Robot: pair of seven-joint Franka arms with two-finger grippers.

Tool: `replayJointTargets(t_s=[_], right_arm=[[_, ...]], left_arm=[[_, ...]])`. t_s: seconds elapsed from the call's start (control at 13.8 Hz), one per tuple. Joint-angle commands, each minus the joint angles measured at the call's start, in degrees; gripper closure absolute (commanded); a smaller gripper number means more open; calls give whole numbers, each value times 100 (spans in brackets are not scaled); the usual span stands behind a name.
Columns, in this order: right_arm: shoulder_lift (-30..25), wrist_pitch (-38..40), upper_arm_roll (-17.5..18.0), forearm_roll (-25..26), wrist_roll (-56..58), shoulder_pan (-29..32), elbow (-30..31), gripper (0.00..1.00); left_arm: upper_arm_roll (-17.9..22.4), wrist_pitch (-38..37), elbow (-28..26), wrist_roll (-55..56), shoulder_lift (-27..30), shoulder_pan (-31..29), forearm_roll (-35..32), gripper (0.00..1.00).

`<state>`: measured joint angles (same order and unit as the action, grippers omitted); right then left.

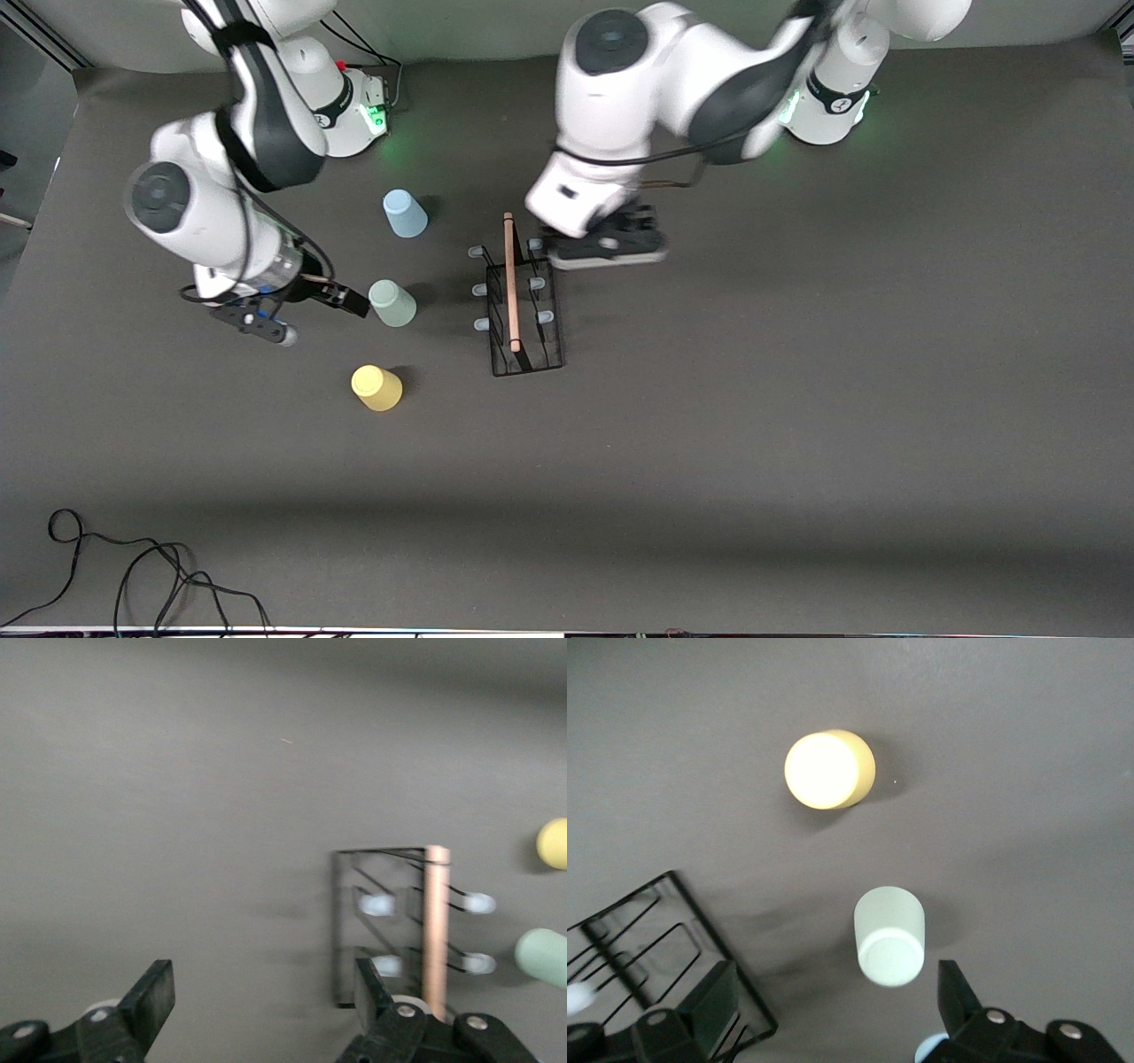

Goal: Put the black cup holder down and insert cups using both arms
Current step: 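Release the rack and withdraw the left gripper while the right gripper reaches the green cup, then grasp the pale green cup with the right gripper and lift it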

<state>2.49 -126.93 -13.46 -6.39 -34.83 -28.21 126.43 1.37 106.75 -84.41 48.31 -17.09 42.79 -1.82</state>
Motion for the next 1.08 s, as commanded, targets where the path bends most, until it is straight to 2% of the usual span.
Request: replayJointTargets(t_s=[0.0,0.29,0.58,0.79,1.01], right_arm=[[93,-752,-52,-12,-103,-245,575,0],[444,-1595,-43,-12,-24,-334,1145,0],[725,-2721,-43,-12,108,-378,1832,0],[858,-2925,-34,-21,100,-378,1877,0],[849,-2916,-25,-38,100,-387,1868,2]], left_arm=[[-67,-731,-330,-760,566,-674,33,1],[-67,-1514,-496,-2234,1128,-2044,120,0],[-58,-1806,-523,-2702,1444,-3003,147,0],[-49,-2394,-567,-4072,1708,-3513,147,0],[-49,-2536,-628,-4505,1963,-3883,156,0]])
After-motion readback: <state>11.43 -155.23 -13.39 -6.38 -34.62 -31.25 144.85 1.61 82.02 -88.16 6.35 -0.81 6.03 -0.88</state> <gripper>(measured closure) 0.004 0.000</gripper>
